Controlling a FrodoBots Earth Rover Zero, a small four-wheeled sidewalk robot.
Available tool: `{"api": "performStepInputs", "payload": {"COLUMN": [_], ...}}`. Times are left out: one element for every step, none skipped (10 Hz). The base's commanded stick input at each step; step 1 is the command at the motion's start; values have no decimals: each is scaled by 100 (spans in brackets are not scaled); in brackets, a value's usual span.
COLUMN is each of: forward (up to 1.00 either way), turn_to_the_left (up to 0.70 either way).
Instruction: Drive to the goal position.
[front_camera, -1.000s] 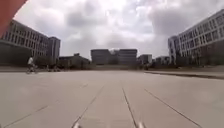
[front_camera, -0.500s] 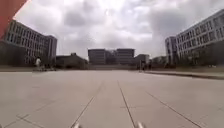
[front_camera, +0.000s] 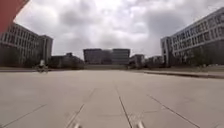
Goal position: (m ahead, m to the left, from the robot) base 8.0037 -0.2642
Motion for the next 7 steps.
{"api": "performStepInputs", "payload": {"forward": [60, 60, 60, 60, 60, 60, 60], "turn_to_the_left": [-15, -15, -8, 0, 0, 0, 0]}}
